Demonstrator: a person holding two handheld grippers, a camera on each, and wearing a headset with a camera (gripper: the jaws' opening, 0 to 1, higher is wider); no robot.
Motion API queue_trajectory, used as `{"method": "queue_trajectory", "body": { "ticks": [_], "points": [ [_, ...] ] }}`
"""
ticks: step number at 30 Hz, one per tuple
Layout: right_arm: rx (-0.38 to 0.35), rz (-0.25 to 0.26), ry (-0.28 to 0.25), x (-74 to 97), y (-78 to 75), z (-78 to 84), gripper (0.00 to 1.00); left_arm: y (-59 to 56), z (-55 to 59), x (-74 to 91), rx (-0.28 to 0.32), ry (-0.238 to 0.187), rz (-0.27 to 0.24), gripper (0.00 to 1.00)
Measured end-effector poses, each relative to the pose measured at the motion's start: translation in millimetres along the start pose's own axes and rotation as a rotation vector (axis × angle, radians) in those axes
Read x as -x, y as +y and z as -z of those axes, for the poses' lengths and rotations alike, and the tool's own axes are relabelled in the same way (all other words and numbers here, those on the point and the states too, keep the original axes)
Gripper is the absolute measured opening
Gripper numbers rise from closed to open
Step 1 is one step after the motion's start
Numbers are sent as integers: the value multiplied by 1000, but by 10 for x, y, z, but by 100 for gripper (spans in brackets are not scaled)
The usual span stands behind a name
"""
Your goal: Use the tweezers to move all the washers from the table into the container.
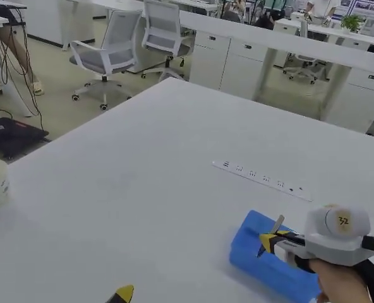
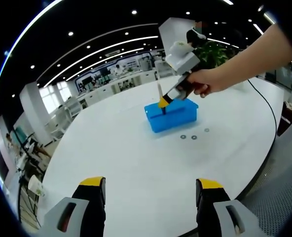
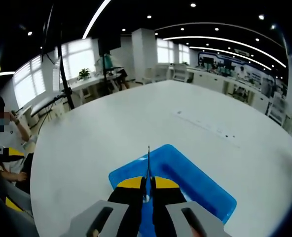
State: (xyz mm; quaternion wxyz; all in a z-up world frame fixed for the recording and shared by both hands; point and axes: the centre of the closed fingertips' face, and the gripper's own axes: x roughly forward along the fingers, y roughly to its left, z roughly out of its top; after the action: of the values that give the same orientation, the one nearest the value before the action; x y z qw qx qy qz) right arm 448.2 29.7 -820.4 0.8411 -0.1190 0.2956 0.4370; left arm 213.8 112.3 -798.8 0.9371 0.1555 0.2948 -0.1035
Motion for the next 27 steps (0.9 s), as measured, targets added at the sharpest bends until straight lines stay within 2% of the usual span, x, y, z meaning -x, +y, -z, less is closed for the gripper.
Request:
{"method": "queue_trajectory", "body": {
  "ticks": [7, 18, 20, 22, 27],
  "points": [
    [8, -1, 22, -65, -8, 75, 2, 6, 7, 1, -2, 5, -4, 75],
    [-2, 1, 14, -73, 13, 53, 3, 29, -1, 11, 5, 1, -14, 75],
    [-32, 1, 11, -51, 17, 40, 3, 29, -2, 11, 5, 1, -14, 75],
    [-60, -11, -13, -30, 27, -15, 3, 30, -5, 12, 5, -3, -15, 75],
    [19, 16, -39, 53, 40, -122, 3, 50, -22, 23, 12, -15, -23, 75]
  ]
}}
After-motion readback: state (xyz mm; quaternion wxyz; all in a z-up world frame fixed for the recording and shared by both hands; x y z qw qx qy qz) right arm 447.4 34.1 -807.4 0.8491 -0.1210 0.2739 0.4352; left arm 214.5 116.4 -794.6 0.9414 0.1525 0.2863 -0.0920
